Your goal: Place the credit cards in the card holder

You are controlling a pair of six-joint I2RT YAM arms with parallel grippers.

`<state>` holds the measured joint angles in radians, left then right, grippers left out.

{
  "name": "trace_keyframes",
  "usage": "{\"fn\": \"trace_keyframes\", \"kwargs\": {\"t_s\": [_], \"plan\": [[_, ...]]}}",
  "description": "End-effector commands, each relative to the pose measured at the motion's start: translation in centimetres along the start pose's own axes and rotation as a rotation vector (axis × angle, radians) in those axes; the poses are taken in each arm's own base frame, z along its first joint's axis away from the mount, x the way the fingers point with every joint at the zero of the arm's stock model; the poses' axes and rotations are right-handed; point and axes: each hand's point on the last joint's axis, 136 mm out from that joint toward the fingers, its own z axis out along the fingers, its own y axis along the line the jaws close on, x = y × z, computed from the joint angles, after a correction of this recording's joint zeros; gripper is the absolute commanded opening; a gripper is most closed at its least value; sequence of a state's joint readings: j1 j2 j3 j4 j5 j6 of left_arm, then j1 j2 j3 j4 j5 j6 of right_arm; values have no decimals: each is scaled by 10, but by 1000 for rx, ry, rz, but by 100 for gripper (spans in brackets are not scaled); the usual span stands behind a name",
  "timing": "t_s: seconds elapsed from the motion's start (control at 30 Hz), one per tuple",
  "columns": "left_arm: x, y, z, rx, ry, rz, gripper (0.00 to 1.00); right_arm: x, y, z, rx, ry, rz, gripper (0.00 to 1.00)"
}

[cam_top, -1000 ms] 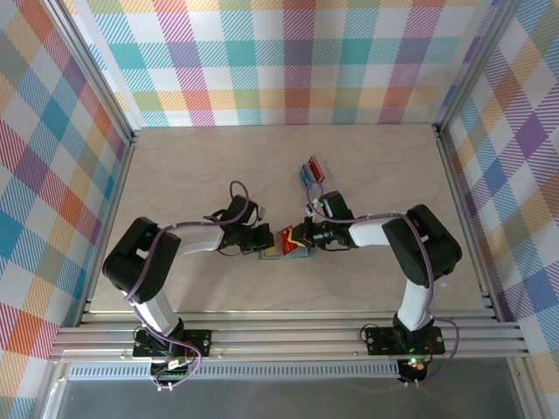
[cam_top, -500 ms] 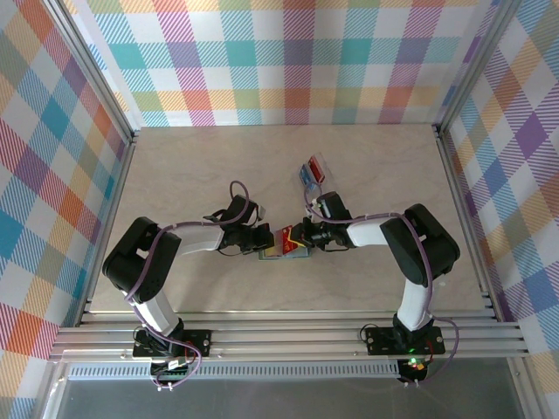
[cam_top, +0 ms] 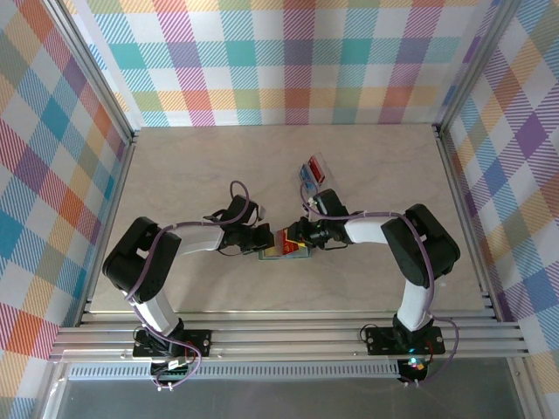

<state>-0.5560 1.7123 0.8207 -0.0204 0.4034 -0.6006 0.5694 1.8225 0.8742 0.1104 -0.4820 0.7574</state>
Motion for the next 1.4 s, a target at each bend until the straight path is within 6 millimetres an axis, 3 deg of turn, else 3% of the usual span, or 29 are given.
{"fn": "trace_keyframes", "kwargs": {"t_s": [0.0,0.37,0.53,1.0,1.37], "plan": [[27,30,10,-90,79,-16,4,3,-12,-6,60,20,9,25],[27,30,11,-89,82,-18,4,-5,-2,-8,18,30,-11,15],[27,28,10,-83,83,-18,4,-4,-4,-7,16,27,-3,0],[26,25,6,-77,76,-9,4,1,-10,3,-41,20,87,0],[24,21,3,-69,67,-2,4,3,-20,5,12,-3,94,0]]}}
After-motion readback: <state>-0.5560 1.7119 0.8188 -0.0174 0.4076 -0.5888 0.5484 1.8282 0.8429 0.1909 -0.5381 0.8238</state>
